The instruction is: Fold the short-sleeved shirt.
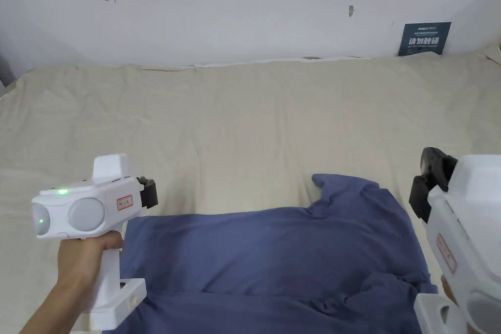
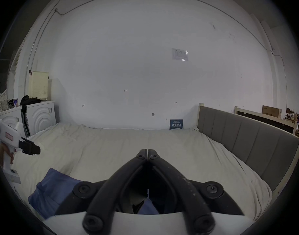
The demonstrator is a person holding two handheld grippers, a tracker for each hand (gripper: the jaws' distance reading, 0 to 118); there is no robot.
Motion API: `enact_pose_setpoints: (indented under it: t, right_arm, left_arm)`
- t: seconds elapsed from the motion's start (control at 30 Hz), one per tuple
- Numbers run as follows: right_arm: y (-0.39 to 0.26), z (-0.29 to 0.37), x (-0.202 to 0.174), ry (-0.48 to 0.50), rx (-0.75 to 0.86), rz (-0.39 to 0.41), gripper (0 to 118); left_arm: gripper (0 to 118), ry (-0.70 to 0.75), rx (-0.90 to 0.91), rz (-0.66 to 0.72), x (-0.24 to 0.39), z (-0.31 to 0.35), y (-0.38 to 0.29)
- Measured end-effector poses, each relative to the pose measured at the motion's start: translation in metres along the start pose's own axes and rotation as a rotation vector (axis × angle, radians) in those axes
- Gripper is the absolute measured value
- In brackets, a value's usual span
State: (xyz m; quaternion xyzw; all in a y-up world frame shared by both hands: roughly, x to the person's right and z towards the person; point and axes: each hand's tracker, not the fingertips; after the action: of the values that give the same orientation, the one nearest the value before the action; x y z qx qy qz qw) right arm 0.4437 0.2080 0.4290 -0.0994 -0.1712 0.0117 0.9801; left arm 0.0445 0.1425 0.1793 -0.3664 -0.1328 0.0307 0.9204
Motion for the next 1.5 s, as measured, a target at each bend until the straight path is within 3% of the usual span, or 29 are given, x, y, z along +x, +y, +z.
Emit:
enact_pose_setpoints:
  t: [0.13,0.2,0.3,0.33,0.37,0.4,0.5,0.57,0.7,0.77,0.97,1.0,1.13,1.17,1.2,1.3,1.37,1.4,1.43,1.47,1.5]
  right_arm:
    - [-0.009,-0.019,0.001,-0.016,-0.047,0.007,1]
    - [-0.015,-0.028,0.002,-0.021,-0.072,0.006,1]
    - [-0.025,-0.048,0.004,-0.027,-0.121,0.006,1]
    - [-0.029,-0.054,0.003,-0.028,-0.137,0.008,1]
    - [-0.032,-0.06,0.003,-0.032,-0.153,0.012,1]
    - [-0.035,-0.066,0.003,-0.034,-0.164,0.013,1]
    - [-0.045,-0.081,0.003,-0.038,-0.202,0.006,1]
    - [-0.052,-0.089,0.005,-0.044,-0.228,0.0,1]
    - [-0.064,-0.103,0.013,-0.051,-0.288,-0.031,1]
    - [-0.07,-0.111,0.018,-0.053,-0.315,-0.049,1]
    - [-0.075,-0.17,0.036,-0.042,-0.424,-0.077,6]
    - [-0.077,-0.183,0.04,-0.032,-0.462,-0.084,14]
    - [-0.092,-0.247,0.042,0.012,-0.601,-0.055,103]
    - [-0.1,-0.263,0.042,0.013,-0.647,-0.062,113]
    - [-0.107,-0.276,0.038,0.001,-0.686,-0.028,114]
    - [-0.132,-0.298,0.022,-0.004,-0.763,0.115,109]
    - [-0.153,-0.305,0.021,0.006,-0.864,0.096,81]
    - [-0.165,-0.306,0.022,0.01,-0.905,0.064,81]
    - [-0.165,-0.294,0.026,0.014,-0.799,-0.018,69]
    - [-0.156,-0.285,0.027,-0.016,-0.754,-0.024,51]
    - [-0.154,-0.283,0.026,-0.004,-0.793,-0.014,22]
  left_arm:
    - [1,0.05,-0.136,0.018,-0.037,-0.071,0.008]
    - [12,0.01,-0.181,0.087,-0.057,-0.097,0.012]
    - [91,0.052,-0.244,0.107,-0.081,-0.128,0.011]
    - [111,0.083,-0.242,0.111,-0.085,-0.136,0.009]
    - [112,0.094,-0.232,0.107,-0.089,-0.144,0.007]
    - [109,0.108,-0.225,0.112,-0.089,-0.146,0.003]
    - [87,0.115,-0.262,0.133,-0.097,-0.166,-0.003]
    - [47,0.127,-0.304,0.1,-0.084,-0.164,-0.017]
    - [37,0.174,-0.249,-0.046,-0.069,-0.166,-0.035]
    - [7,0.159,-0.24,-0.052,-0.065,-0.165,-0.034]
    - [3,0.114,-0.119,-0.025,-0.046,-0.116,-0.027]
    - [3,0.098,-0.096,-0.015,-0.045,-0.107,-0.025]
    - [3,0.048,-0.053,-0.016,-0.05,-0.085,-0.025]
    - [3,0.041,-0.047,-0.013,-0.05,-0.079,-0.024]
    - [3,0.033,-0.04,-0.01,-0.05,-0.076,-0.02]
    - [3,0.011,-0.032,0.013,-0.053,-0.07,-0.019]
    - [3,0.005,-0.034,0.017,-0.055,-0.068,-0.02]
    - [3,0.005,-0.038,0.017,-0.056,-0.068,-0.022]
    - [3,0.008,-0.039,0.018,-0.055,-0.068,-0.024]
    - [3,0.008,-0.043,0.019,-0.055,-0.068,-0.026]
    - [3,0.009,-0.046,0.021,-0.055,-0.067,-0.028]
